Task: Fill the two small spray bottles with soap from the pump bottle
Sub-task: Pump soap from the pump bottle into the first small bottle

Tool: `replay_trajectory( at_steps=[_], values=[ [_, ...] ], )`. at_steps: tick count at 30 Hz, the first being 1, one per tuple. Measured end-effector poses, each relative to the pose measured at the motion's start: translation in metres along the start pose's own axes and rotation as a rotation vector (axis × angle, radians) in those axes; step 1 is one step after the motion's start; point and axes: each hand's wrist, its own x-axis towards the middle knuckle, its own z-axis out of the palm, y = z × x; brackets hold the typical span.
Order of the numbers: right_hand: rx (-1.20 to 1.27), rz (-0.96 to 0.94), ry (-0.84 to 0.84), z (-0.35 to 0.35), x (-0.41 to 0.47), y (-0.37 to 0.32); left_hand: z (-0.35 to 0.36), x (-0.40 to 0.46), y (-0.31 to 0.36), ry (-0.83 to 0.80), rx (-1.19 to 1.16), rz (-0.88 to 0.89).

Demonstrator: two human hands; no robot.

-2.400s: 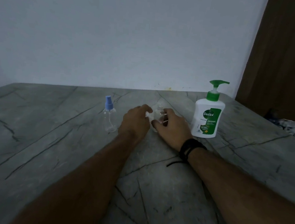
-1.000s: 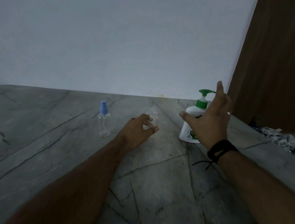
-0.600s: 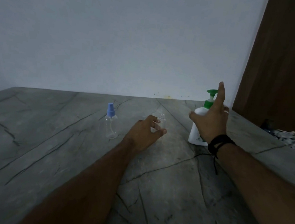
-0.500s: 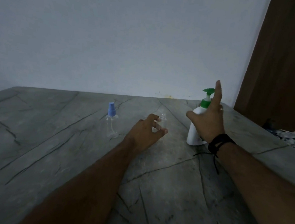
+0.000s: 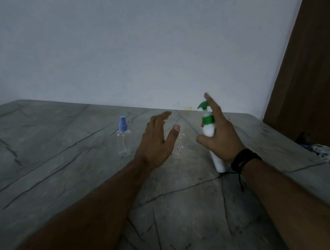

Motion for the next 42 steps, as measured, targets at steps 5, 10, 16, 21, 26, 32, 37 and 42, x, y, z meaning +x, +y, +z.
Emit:
replay_trajectory(
  at_steps=[5,10,16,21,26,32,37,42],
  values=[
    [-0.066,0.002,-0.168,-0.004,-0.002,-0.002,-0.005,0.003,0.015,-0.009,0.157,0.174],
    [-0.127,0.015,-0.277,0.001,-0.004,-0.008,-0.005,0.002,0.022,-0.03,0.255,0.307],
    [-0.159,-0.006,-0.29,0.003,-0.004,-0.008,0.0,0.005,0.024,-0.07,0.366,0.388],
    [-0.13,-0.01,-0.275,0.003,-0.005,-0.008,-0.001,0.008,0.022,-0.089,0.378,0.381],
    [-0.08,-0.01,-0.273,0.0,-0.006,-0.011,0.0,0.011,0.027,-0.019,0.341,0.316],
    [-0.176,-0.029,-0.273,-0.001,-0.008,-0.009,0.0,0.009,0.033,-0.029,0.201,0.257],
    [-0.159,-0.016,-0.288,-0.004,-0.006,-0.009,0.002,0.009,0.029,-0.024,0.104,0.175],
    [-0.152,0.007,-0.233,-0.004,-0.007,-0.009,0.003,0.004,0.008,-0.089,0.094,-0.041]
  ],
)
